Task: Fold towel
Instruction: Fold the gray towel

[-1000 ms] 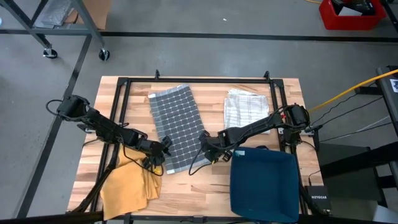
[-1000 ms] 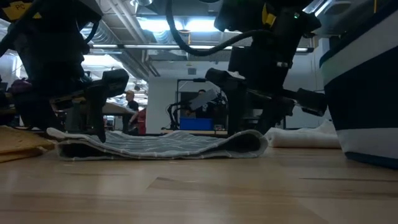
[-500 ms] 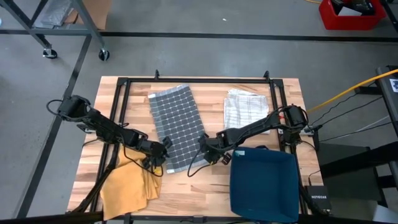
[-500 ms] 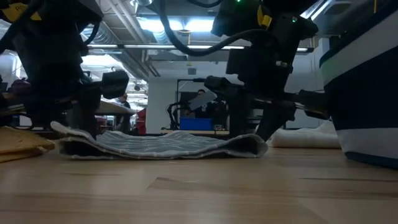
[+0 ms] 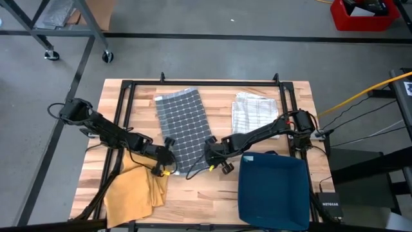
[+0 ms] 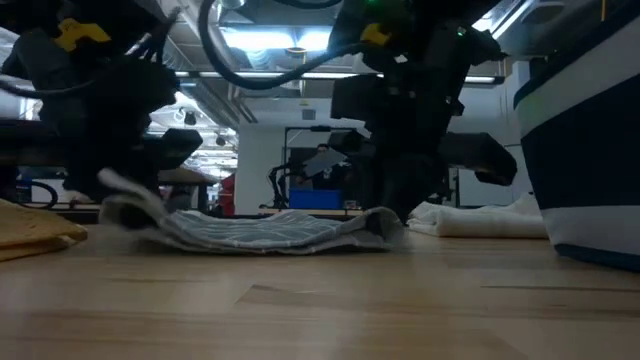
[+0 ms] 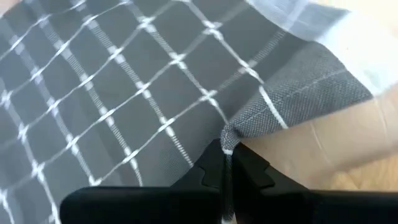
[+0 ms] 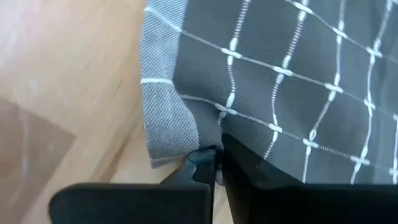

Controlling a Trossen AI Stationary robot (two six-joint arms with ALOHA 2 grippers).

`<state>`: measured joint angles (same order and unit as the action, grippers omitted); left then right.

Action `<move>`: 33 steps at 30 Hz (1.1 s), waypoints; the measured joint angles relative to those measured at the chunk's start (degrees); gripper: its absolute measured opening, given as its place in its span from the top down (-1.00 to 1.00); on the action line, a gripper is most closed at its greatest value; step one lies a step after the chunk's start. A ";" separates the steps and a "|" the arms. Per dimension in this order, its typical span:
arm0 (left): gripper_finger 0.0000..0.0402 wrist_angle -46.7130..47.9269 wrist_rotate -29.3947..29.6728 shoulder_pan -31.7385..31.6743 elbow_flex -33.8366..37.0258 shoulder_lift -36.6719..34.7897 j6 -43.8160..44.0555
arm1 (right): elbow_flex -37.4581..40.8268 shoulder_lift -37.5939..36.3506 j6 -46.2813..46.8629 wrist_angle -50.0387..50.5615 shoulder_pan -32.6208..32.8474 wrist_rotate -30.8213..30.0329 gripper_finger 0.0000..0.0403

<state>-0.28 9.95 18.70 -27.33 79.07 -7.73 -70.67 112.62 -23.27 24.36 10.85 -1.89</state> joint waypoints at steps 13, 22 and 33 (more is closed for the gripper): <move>1.00 9.56 -0.77 3.31 -0.06 -11.81 30.99 | -9.30 -0.07 13.13 13.61 0.00 13.06 0.96; 1.00 11.37 -1.25 6.71 -0.09 -19.82 50.08 | -17.36 -0.13 20.88 18.04 -1.08 15.99 0.97; 1.00 17.95 1.62 6.67 -0.09 -20.89 65.74 | -21.60 -0.17 24.73 18.50 -7.99 6.55 0.99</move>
<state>17.68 11.57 25.36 -27.42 58.18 58.00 -92.27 112.44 1.46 42.86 2.86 4.66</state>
